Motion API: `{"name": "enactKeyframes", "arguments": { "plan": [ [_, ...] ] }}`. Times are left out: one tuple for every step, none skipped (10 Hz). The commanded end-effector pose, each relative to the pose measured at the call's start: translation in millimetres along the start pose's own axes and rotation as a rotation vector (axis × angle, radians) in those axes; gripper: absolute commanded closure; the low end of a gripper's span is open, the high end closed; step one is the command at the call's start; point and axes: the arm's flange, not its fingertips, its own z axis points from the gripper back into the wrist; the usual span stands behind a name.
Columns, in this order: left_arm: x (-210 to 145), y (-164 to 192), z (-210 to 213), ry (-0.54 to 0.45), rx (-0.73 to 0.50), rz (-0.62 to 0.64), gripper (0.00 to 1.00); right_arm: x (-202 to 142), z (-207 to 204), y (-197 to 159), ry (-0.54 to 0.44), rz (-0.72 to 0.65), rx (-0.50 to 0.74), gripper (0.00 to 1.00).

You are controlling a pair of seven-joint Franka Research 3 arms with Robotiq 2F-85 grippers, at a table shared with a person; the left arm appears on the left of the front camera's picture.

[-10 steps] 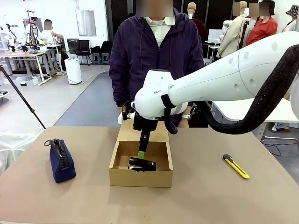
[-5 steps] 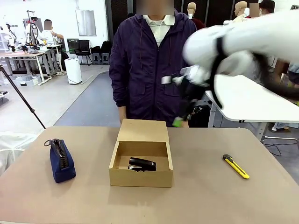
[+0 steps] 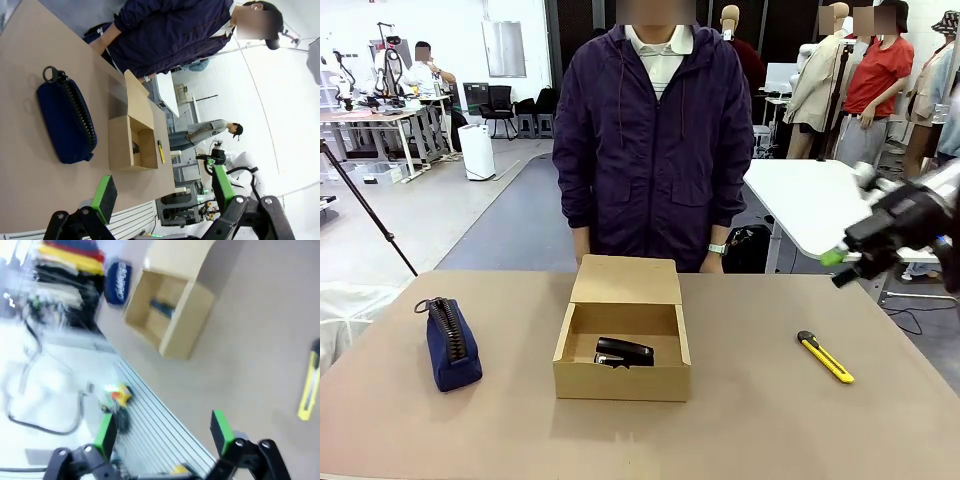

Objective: Pack the items into the box.
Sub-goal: Pick up the item specified by the human and place it in the Mailer Box.

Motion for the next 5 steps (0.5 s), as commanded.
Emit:
{"name": "enactKeyframes", "arguments": {
  "plan": [
    [-0.2, -1.4, -0.5, -0.011, -0.026, -0.014, 0.0, -29.0, 1.6, -21.7, -0.264, -0.131, 0.075, 0.0],
    [-0.2, -1.4, -0.5, -0.011, -0.026, -0.014, 0.0, -38.2, 4.2, -33.7, -0.341, -0.168, 0.08, 0.0],
    [-0.2, -1.4, -0.5, -0.011, -0.026, -0.014, 0.0, -33.8, -0.9, -36.5, -0.349, -0.208, -0.058, 0.0],
    [-0.2, -1.4, -0.5, -0.011, -0.026, -0.014, 0.0, -39.9, 16.3, -43.1, -0.225, -0.171, 0.083, 0.0],
    [-0.2, -1.4, -0.5, -0.011, -0.026, -0.014, 0.0, -39.9, 16.3, -43.1, -0.225, -0.171, 0.083, 0.0]
  ]
}}
